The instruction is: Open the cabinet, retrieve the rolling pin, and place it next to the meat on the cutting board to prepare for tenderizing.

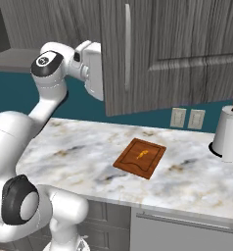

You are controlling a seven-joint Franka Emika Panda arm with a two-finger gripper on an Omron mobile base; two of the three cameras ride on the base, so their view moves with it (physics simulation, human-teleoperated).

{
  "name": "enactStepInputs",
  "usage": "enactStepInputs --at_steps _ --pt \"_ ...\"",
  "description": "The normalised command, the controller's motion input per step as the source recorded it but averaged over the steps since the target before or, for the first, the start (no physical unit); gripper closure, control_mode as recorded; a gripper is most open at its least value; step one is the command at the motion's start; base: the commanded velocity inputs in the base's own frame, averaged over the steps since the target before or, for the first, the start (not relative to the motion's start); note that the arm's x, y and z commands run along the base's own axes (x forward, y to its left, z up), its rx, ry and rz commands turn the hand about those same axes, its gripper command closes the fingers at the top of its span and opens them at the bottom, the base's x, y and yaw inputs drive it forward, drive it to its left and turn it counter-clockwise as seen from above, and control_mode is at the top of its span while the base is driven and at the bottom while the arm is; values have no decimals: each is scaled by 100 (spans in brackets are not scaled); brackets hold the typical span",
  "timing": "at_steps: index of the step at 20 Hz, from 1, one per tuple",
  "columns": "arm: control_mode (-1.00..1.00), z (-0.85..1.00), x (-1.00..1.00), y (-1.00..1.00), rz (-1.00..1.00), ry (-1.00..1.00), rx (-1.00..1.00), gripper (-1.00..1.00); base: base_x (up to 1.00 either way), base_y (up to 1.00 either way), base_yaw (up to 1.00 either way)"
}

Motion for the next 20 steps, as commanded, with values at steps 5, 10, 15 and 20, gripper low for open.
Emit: enactStepInputs --at_steps 5,10,15,20 --pt "-100 -8 -74 -70 -12 0 2 -100 0 0 0" --pt "-100 -6 -72 -73 -12 0 3 -100 0 0 0" --pt "-100 -3 -63 -82 -10 0 3 -100 0 0 0" --pt "-100 -1 -57 -91 -9 1 5 -100 0 0 0"
